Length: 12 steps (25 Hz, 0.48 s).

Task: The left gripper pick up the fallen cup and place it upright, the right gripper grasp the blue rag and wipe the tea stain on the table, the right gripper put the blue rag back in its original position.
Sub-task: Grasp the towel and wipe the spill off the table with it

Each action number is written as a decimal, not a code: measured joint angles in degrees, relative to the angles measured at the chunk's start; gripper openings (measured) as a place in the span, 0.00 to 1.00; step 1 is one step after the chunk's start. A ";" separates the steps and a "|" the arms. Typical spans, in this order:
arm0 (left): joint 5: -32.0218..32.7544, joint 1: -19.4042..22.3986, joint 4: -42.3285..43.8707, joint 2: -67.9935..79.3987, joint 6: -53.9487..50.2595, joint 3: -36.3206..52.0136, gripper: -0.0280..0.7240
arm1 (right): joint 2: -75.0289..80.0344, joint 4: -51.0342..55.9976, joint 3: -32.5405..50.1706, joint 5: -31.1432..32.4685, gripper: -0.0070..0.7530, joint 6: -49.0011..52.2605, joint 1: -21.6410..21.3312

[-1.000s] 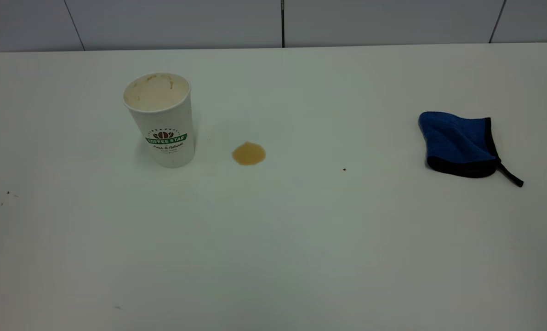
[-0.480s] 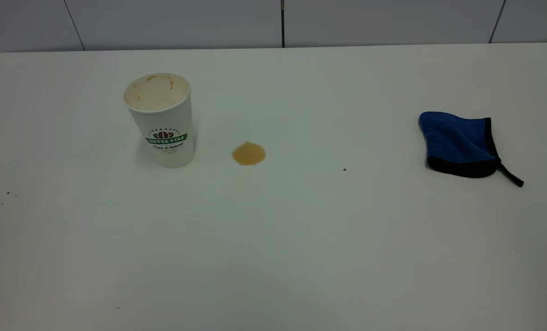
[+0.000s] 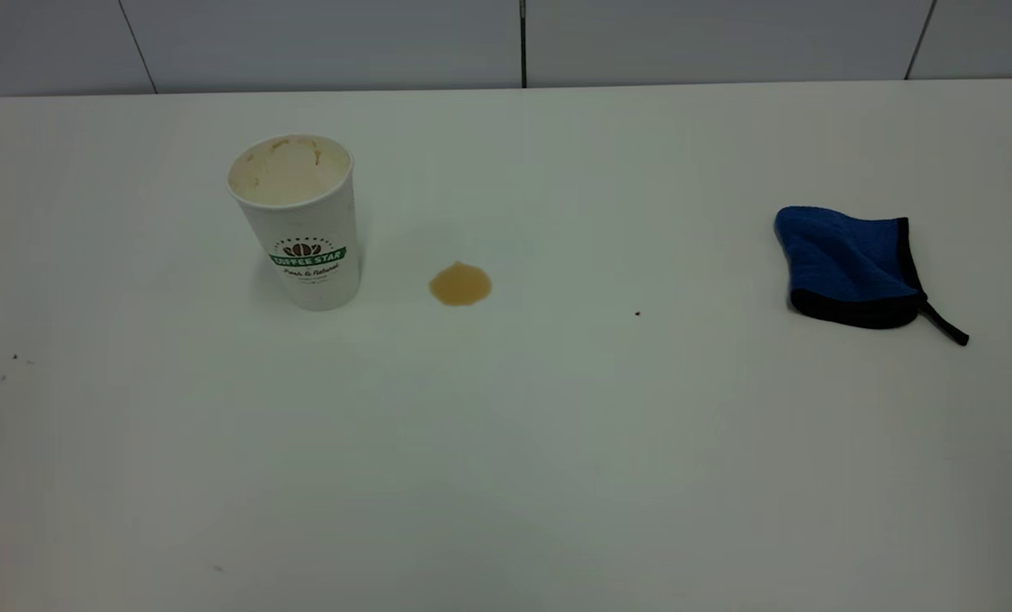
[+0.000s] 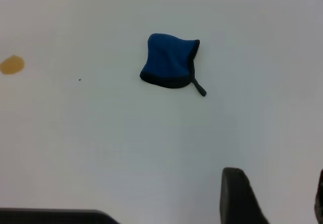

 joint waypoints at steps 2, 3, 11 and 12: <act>0.02 3.88 0.00 -2.75 0.00 0.00 0.73 | 0.00 0.00 0.00 0.00 0.54 0.00 0.00; 0.07 5.45 0.00 -4.31 0.00 0.00 0.73 | 0.00 0.00 0.00 0.00 0.54 0.00 0.00; 1.40 12.39 0.00 -25.20 0.08 0.00 0.73 | 0.00 0.00 0.00 0.00 0.54 0.00 0.00; 1.84 12.39 0.00 -26.15 0.09 -0.06 0.73 | 0.00 0.00 0.00 0.00 0.54 0.00 0.00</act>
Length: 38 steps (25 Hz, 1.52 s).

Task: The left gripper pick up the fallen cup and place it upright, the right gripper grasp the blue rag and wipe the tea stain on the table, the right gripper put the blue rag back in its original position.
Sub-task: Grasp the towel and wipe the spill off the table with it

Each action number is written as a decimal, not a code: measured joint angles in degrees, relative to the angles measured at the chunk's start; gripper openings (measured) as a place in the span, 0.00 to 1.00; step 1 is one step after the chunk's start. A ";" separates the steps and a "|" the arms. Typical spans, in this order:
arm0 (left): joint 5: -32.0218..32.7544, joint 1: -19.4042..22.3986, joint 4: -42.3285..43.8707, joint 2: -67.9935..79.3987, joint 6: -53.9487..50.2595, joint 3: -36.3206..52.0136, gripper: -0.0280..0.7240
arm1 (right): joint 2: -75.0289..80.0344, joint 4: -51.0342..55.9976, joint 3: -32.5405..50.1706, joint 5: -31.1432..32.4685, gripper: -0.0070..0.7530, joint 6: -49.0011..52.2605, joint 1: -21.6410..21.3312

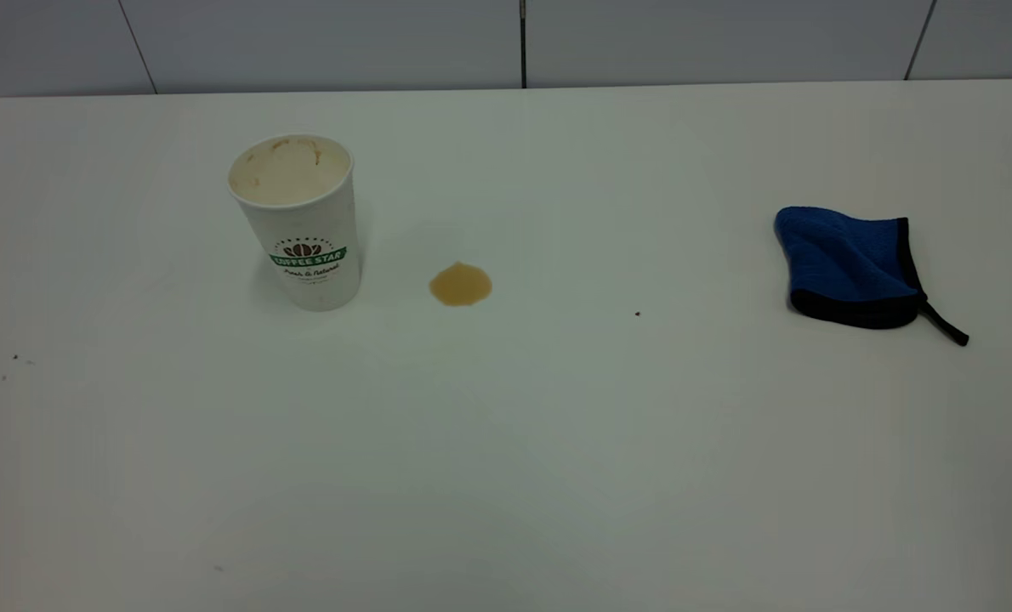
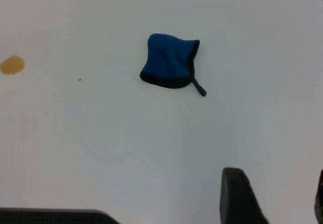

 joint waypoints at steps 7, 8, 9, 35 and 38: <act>0.25 0.00 0.00 -0.39 0.12 0.00 0.73 | 0.00 0.00 0.00 0.00 0.54 0.00 0.00; 0.25 0.00 0.00 -0.39 0.12 0.00 0.73 | 0.00 0.00 0.00 0.00 0.54 0.00 0.00; 0.25 0.00 0.00 -0.39 0.12 0.00 0.73 | 0.00 0.00 0.00 0.00 0.54 0.00 0.00; 0.25 0.00 0.00 -0.39 0.12 0.00 0.73 | 4.90 2.58 -0.05 -0.06 0.61 -3.45 0.00; 0.25 0.00 0.00 -0.39 0.12 0.00 0.73 | 12.38 3.51 -0.68 -1.90 0.72 -5.17 0.00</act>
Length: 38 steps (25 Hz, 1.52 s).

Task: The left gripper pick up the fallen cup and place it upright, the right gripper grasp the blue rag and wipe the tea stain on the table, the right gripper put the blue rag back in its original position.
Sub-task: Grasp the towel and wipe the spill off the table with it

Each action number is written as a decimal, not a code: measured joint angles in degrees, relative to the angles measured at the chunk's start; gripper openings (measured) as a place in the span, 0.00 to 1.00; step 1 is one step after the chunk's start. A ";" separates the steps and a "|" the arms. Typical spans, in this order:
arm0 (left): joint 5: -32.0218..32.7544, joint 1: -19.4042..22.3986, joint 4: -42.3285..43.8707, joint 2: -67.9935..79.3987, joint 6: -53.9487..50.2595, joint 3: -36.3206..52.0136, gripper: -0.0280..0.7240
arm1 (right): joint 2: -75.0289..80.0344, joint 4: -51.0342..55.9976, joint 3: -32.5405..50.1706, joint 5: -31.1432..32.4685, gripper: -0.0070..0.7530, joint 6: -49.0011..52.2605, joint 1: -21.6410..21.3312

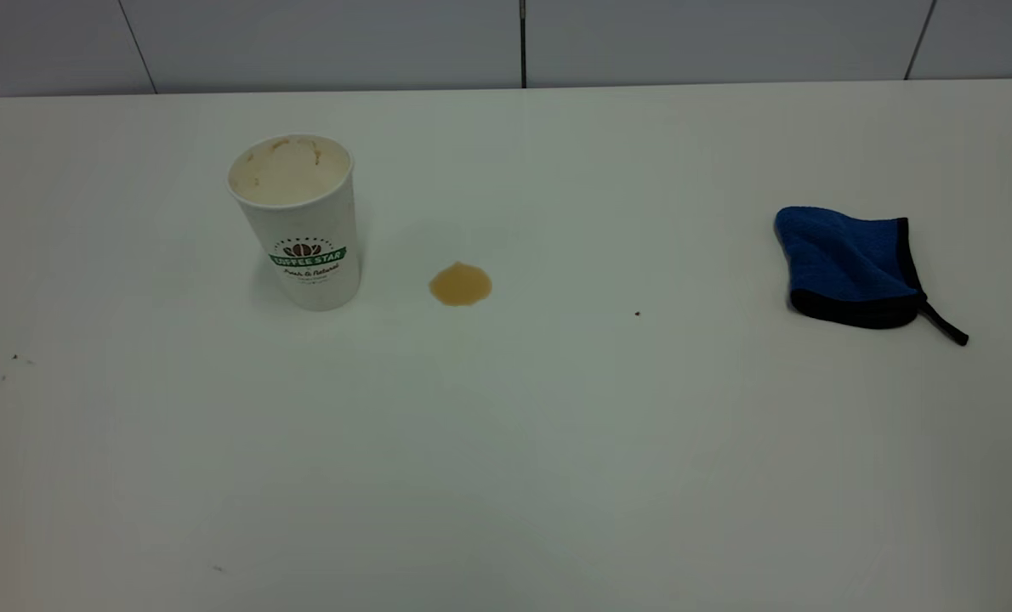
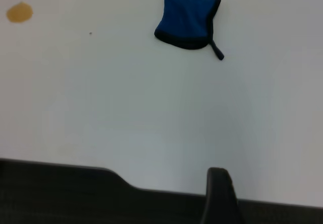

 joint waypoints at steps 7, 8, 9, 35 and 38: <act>0.00 0.00 0.00 0.00 0.00 0.00 0.73 | 22.79 8.87 -0.57 -17.45 0.79 -11.89 0.00; 0.00 0.00 0.00 0.00 0.00 0.00 0.73 | 26.67 10.49 -0.57 -20.64 0.79 -13.87 0.00; 0.00 0.00 0.00 0.00 0.00 0.00 0.73 | 29.90 11.79 -0.57 -23.40 0.79 -15.58 0.00; 0.00 0.00 0.00 0.00 0.04 0.00 0.73 | 113.45 30.85 -36.92 -52.84 0.79 -44.05 -0.76; 0.00 0.00 0.00 0.00 0.04 0.00 0.73 | 118.36 30.92 -40.94 -55.15 0.79 -44.15 -0.76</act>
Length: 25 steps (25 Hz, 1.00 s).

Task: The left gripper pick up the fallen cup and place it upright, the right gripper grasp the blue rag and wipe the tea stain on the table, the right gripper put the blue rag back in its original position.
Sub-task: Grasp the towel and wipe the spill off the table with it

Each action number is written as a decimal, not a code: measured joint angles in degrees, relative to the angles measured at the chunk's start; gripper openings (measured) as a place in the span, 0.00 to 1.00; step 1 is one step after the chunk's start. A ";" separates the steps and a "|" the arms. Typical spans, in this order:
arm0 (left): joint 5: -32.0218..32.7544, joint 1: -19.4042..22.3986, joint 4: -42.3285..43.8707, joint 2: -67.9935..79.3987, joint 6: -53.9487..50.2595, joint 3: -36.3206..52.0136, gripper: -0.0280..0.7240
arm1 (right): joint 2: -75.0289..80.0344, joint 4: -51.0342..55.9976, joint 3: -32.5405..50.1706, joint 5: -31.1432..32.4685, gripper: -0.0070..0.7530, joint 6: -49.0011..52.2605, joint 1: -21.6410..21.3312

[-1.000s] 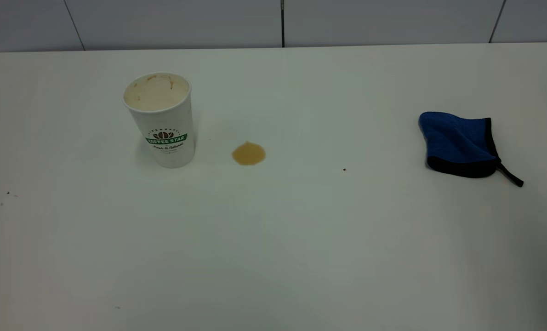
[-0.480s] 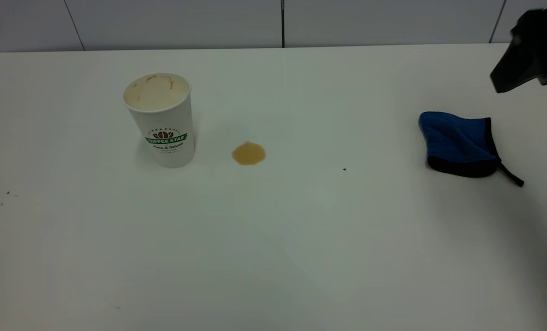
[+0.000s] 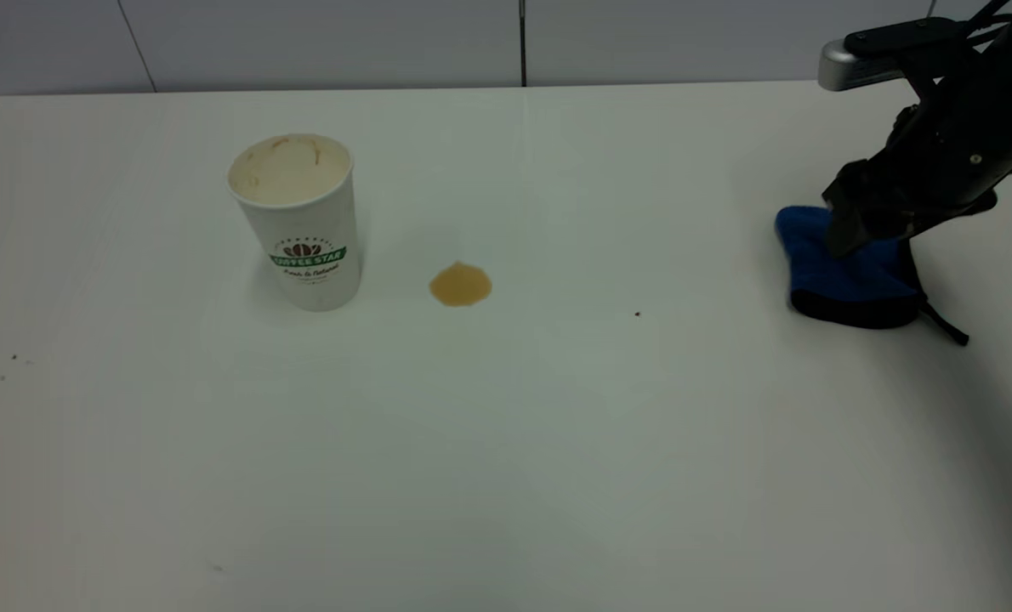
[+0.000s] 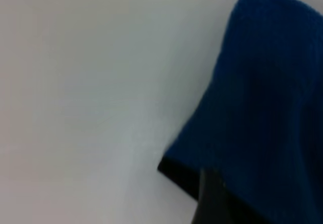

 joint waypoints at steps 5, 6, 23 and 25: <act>0.00 0.00 0.00 0.00 0.00 0.00 0.73 | 5.13 0.17 -3.95 -3.09 0.79 -0.28 0.00; 0.00 0.00 0.00 0.00 0.00 0.00 0.73 | 5.97 0.17 -4.27 -3.98 0.79 -0.58 0.00; 0.00 0.00 0.00 0.00 0.00 0.00 0.73 | 10.02 1.32 -5.61 -7.82 0.08 0.39 7.51; 0.00 0.00 0.00 0.00 0.00 0.00 0.73 | 10.35 1.32 -6.94 -7.50 0.08 0.46 11.75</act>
